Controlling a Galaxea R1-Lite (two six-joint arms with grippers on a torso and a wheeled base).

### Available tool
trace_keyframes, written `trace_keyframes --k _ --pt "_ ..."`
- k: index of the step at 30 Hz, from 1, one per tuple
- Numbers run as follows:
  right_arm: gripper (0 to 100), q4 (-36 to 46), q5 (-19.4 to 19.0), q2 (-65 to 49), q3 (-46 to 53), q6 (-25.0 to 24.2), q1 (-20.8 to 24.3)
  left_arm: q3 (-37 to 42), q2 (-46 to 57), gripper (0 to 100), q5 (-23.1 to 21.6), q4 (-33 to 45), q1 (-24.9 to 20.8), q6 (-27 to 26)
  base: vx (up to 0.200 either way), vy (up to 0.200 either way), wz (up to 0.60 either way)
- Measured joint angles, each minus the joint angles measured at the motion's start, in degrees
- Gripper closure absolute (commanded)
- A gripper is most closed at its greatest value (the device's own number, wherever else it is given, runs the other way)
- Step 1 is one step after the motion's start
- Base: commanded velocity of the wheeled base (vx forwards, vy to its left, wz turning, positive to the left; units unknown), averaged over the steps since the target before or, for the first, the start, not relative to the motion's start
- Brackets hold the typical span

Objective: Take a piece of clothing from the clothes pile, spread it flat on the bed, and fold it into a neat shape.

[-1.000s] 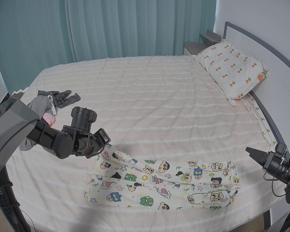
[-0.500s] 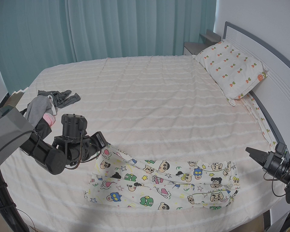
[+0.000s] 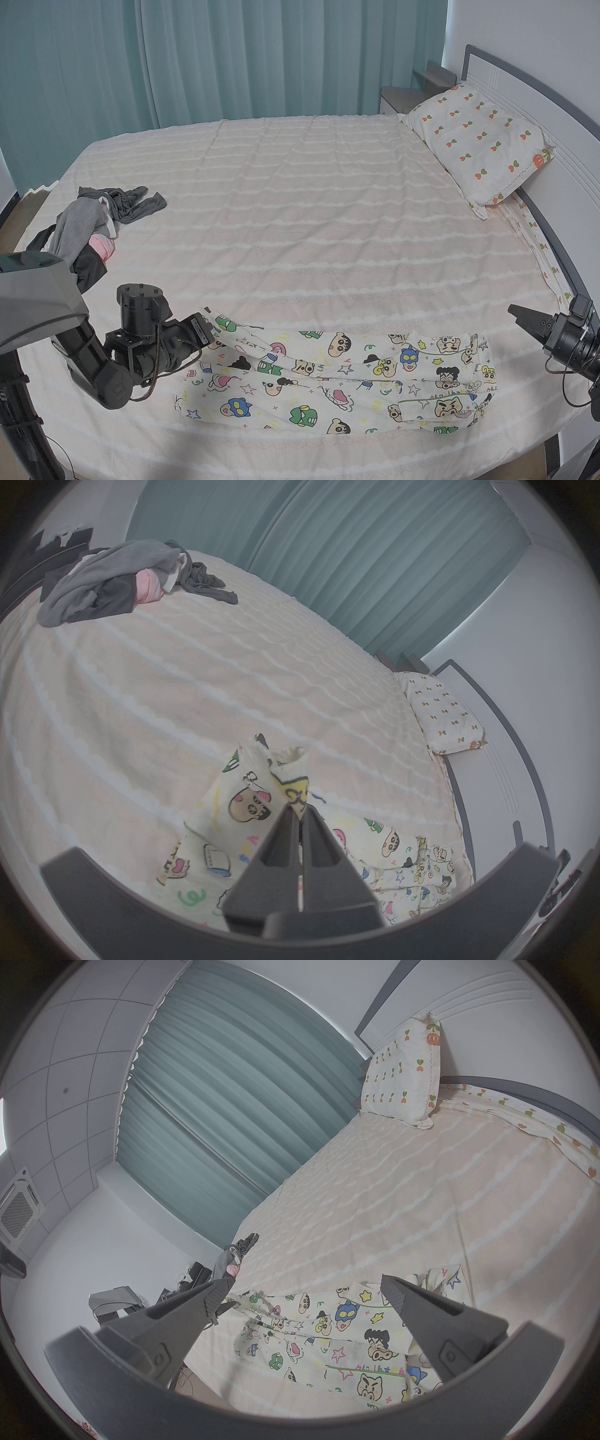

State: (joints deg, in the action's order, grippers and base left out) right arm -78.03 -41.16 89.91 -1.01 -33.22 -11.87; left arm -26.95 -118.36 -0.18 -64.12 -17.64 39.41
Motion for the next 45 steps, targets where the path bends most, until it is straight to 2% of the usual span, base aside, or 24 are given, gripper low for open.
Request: trace_keyframes --k 4,14,23,24,35,45 --pt "0 0.00 0.00 0.00 0.00 0.00 0.00 3.94 -2.28 100 0.00 -5.73 0.22 0.02 0.000 0.000 0.00" --pt "0 0.02 -0.01 -0.02 0.00 0.00 0.00 9.57 -8.62 100 0.00 -14.24 1.05 0.16 0.000 0.000 0.00" --pt "0 0.06 0.00 -0.05 0.00 0.00 0.00 11.13 -12.24 100 0.07 -17.01 1.90 0.51 0.000 0.000 0.00" --pt "0 0.05 0.02 -0.05 0.00 0.00 0.00 11.17 -12.46 0 0.07 -16.98 1.94 0.63 0.000 0.000 0.00" --pt "0 0.09 0.02 -0.07 0.00 0.00 0.00 14.08 -11.58 0 0.37 -17.19 2.27 2.62 0.000 0.000 0.00" --pt "0 0.09 0.05 -0.46 0.00 -0.11 0.00 16.76 -0.96 0 0.65 -17.16 2.57 3.54 0.000 0.000 0.00"
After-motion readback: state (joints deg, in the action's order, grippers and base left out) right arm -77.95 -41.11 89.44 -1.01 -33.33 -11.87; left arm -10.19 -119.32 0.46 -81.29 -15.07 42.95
